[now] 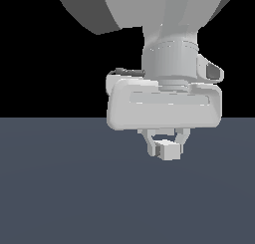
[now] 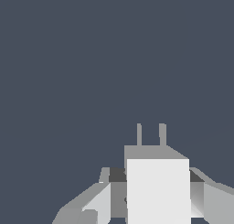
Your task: Plug the charger into the wall socket.
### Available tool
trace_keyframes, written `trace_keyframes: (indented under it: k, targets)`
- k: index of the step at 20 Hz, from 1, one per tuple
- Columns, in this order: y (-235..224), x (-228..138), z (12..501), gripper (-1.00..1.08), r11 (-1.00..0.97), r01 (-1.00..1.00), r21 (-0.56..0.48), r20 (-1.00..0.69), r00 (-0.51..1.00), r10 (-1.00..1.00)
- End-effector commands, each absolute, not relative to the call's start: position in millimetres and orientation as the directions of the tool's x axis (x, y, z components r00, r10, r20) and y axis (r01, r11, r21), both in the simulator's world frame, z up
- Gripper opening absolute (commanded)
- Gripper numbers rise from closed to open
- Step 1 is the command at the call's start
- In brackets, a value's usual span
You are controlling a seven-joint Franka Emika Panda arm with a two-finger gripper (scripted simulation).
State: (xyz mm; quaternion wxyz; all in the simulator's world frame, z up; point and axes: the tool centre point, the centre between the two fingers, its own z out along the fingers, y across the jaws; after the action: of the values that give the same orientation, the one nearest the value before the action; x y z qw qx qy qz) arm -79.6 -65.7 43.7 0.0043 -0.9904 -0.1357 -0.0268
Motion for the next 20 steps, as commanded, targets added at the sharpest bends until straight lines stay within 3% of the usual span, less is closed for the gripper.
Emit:
trace_keyframes:
  k: [1, 20]
  targets:
    - [-62.2, -73.0, 50.0, -1.0, -0.978, 0.208, -0.002, 0.055, 0.977, 0.208]
    - [-53.3, -22.1, 92.0, -1.0, -0.975, -0.221, -0.001, 0.053, 0.974, -0.22]
